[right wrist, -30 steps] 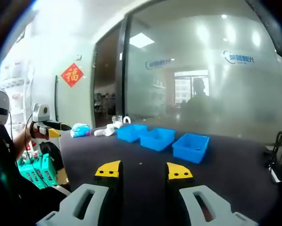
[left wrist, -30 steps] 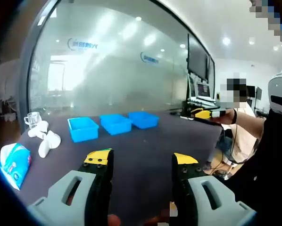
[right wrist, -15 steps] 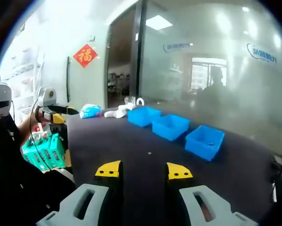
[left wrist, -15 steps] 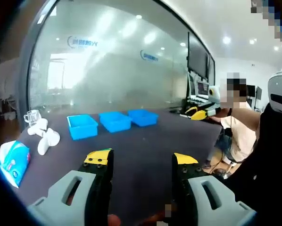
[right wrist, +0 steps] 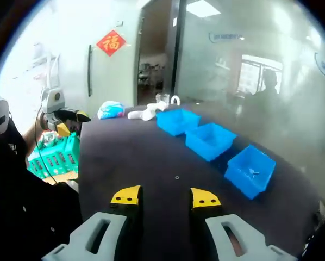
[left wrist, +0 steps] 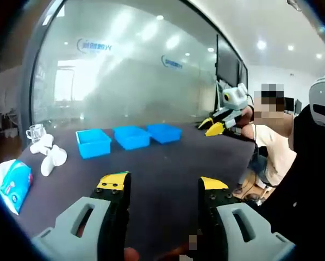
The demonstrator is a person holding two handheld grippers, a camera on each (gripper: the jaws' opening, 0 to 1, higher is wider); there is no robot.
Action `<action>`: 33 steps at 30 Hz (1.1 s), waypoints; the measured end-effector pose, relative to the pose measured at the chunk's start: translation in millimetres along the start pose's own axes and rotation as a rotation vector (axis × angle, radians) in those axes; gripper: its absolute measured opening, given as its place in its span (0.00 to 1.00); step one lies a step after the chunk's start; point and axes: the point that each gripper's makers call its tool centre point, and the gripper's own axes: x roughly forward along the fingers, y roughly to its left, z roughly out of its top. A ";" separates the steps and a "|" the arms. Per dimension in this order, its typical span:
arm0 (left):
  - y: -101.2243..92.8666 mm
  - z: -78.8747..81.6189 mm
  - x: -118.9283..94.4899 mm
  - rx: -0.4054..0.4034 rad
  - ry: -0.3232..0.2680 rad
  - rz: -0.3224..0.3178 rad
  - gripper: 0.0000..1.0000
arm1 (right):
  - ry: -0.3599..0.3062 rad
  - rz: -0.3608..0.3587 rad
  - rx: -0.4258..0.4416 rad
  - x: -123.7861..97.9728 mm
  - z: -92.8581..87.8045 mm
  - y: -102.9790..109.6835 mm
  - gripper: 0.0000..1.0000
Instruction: Sort the screws, nuts, and washers into the corresponding bins
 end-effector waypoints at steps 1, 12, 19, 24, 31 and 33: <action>0.1 -0.1 0.1 -0.001 -0.001 0.000 0.48 | 0.024 0.013 -0.013 4.6 -1.1 0.4 0.29; 7.9 -3.0 -5.7 -0.008 -0.006 0.025 0.48 | 0.221 0.125 -0.147 50.1 -7.5 2.6 0.28; 11.5 -3.7 -10.3 -0.011 -0.009 0.038 0.48 | 0.305 0.156 -0.193 74.5 -8.4 1.9 0.27; 12.6 -3.0 -12.2 -0.008 -0.010 0.046 0.48 | 0.389 0.183 -0.230 85.8 -13.9 -1.3 0.26; 12.9 -2.8 -12.4 -0.004 -0.007 0.050 0.48 | 0.480 0.205 -0.280 100.3 -19.3 -7.8 0.25; 12.0 -2.9 -12.4 -0.004 -0.008 0.048 0.48 | 0.507 0.212 -0.292 103.5 -22.8 -9.4 0.24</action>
